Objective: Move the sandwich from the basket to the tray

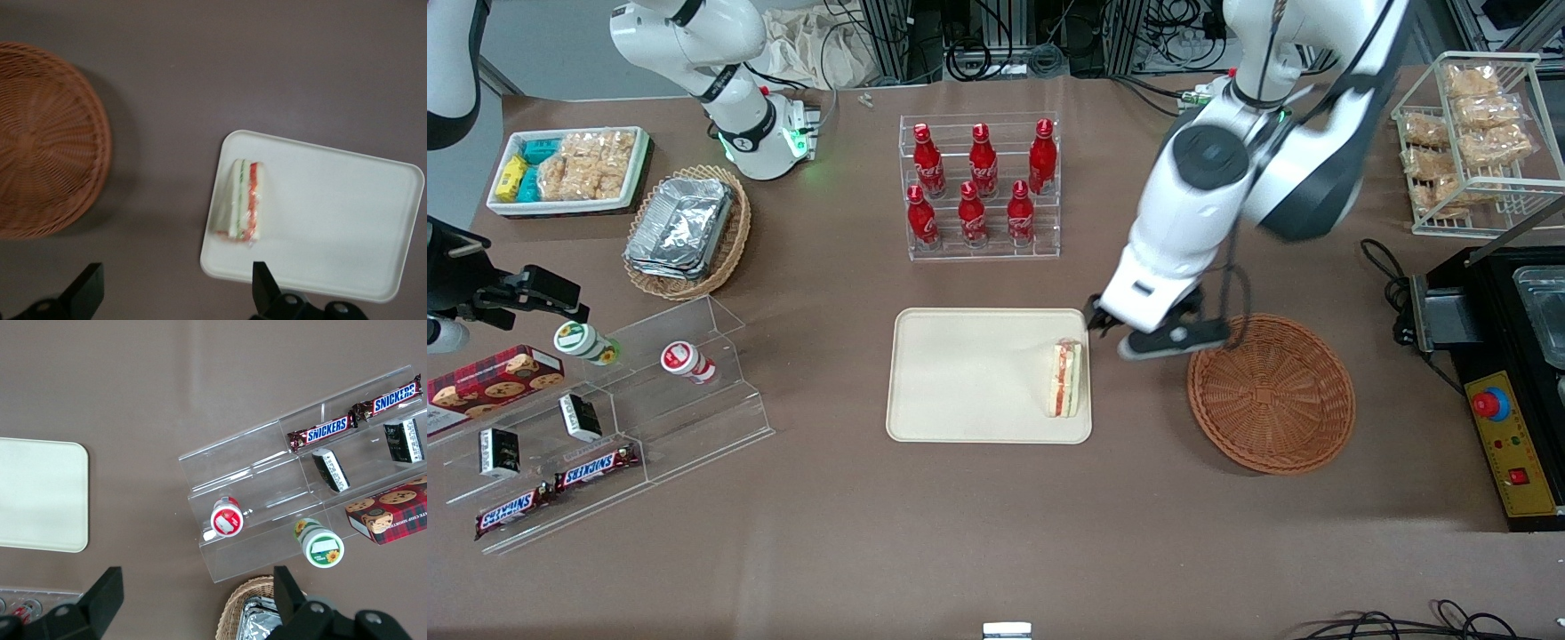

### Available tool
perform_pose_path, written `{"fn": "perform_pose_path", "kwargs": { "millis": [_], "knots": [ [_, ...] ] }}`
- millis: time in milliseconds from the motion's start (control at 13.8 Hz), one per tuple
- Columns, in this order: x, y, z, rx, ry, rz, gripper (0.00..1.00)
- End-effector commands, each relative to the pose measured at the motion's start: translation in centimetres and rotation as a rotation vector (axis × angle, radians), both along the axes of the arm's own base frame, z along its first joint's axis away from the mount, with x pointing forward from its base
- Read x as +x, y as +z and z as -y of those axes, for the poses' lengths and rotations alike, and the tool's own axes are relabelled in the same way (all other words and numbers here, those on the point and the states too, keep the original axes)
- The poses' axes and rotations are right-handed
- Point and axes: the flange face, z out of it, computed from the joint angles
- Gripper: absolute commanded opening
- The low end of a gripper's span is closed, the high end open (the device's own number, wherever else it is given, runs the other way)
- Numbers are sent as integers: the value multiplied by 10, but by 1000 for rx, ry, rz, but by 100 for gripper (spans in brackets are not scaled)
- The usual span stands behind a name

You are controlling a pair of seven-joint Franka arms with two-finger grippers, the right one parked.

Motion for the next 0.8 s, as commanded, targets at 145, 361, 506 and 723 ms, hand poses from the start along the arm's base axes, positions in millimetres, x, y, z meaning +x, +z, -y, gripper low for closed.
{"fn": "perform_pose_path", "kwargs": {
  "millis": [145, 361, 506, 723],
  "knots": [
    [-19, 57, -104, 27, -98, -147, 100],
    [-31, 89, -185, 28, -217, -210, 100],
    [-45, 116, -257, -13, -241, -212, 100],
    [-51, 128, -288, -19, -244, -210, 100]
  ]
}}
